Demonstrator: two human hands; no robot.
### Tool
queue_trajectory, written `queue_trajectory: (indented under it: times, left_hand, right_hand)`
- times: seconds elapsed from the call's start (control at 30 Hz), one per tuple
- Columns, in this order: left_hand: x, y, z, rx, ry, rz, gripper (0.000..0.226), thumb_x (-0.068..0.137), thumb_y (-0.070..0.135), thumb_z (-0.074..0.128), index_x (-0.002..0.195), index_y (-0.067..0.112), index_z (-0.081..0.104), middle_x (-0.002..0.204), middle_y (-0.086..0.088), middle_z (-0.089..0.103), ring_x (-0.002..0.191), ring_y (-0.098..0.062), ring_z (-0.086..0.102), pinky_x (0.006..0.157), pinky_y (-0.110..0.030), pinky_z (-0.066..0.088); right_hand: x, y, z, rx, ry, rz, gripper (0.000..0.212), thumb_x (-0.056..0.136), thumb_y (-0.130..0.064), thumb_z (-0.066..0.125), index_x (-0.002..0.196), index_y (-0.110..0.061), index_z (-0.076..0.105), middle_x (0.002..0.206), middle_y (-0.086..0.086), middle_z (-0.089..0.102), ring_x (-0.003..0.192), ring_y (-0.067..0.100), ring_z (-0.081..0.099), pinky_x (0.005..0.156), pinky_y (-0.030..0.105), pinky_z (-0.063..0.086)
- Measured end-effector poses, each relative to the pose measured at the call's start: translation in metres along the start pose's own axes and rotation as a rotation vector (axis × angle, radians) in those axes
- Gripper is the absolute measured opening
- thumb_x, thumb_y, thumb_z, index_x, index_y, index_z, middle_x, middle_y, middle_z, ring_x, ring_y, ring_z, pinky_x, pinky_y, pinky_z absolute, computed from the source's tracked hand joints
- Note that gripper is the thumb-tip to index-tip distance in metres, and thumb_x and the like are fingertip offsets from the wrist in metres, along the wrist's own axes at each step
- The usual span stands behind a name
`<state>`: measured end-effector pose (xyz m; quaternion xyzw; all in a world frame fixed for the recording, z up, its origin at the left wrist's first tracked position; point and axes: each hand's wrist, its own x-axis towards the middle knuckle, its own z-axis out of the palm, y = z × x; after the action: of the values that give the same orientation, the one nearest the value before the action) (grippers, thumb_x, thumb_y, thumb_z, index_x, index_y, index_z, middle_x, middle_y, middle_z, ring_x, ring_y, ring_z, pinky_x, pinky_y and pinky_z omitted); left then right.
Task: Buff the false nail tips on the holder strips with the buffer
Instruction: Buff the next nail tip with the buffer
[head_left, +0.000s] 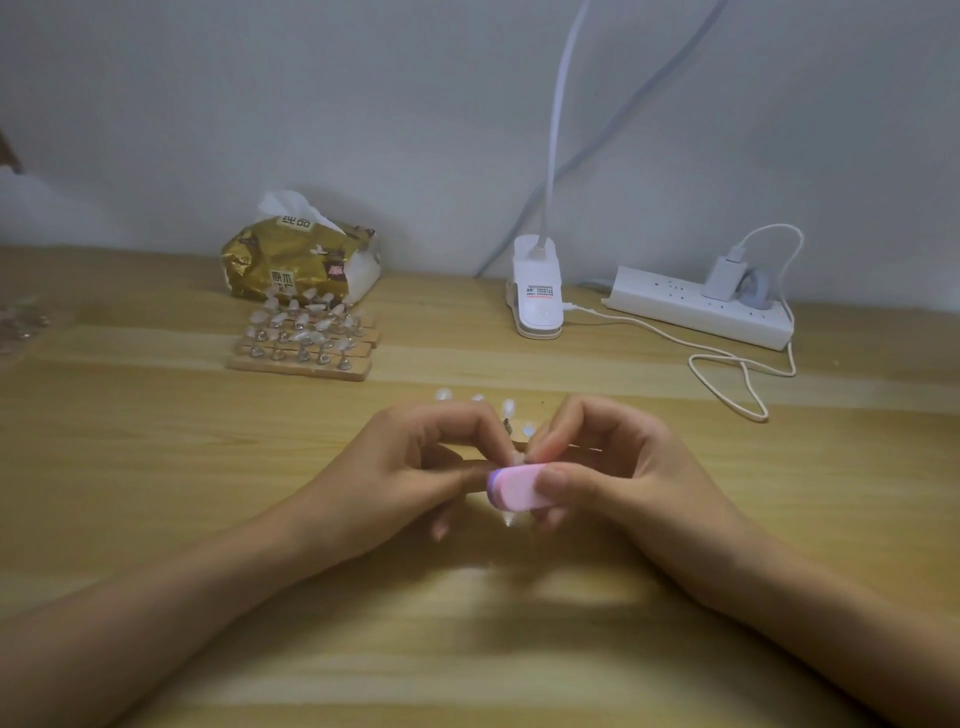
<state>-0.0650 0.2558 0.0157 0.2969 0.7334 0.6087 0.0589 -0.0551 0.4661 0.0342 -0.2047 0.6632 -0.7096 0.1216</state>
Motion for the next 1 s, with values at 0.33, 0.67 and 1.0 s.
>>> queue_trajectory:
  times: [0.33, 0.67, 1.0]
  left_hand:
    - [-0.0002, -0.0007, -0.0005, 0.034, 0.002, -0.011, 0.007, 0.089, 0.020, 0.065, 0.083, 0.021, 0.068, 0.085, -0.001, 0.072, 0.036, -0.008, 0.044, 0.043, -0.015, 0.037]
    - [-0.0017, 0.0018, -0.0005, 0.062, -0.012, -0.008, 0.005, 0.089, 0.020, 0.064, 0.087, 0.018, 0.068, 0.083, 0.001, 0.071, 0.039, -0.007, 0.043, 0.045, -0.016, 0.037]
    - [-0.0003, -0.0002, 0.0004, 0.055, -0.026, 0.020, 0.005, 0.091, 0.020, 0.065, 0.086, 0.019, 0.067, 0.080, 0.005, 0.069, 0.039, -0.005, 0.043, 0.044, -0.013, 0.035]
  right_hand:
    - [0.0027, -0.0038, -0.0058, 0.013, 0.121, 0.021, 0.015, 0.070, -0.011, 0.082, 0.071, -0.017, 0.068, 0.082, 0.012, 0.070, 0.068, 0.016, 0.067, 0.059, 0.020, 0.055]
    - [0.0031, -0.0038, -0.0083, 0.057, 0.131, -0.007, 0.020, 0.073, -0.007, 0.084, 0.069, -0.020, 0.069, 0.076, 0.005, 0.068, 0.063, 0.013, 0.063, 0.057, 0.020, 0.055]
    - [0.0036, -0.0024, -0.0042, 0.031, 0.011, -0.004, 0.018, 0.075, -0.004, 0.083, 0.075, -0.015, 0.068, 0.081, 0.008, 0.069, 0.063, 0.013, 0.066, 0.058, 0.020, 0.055]
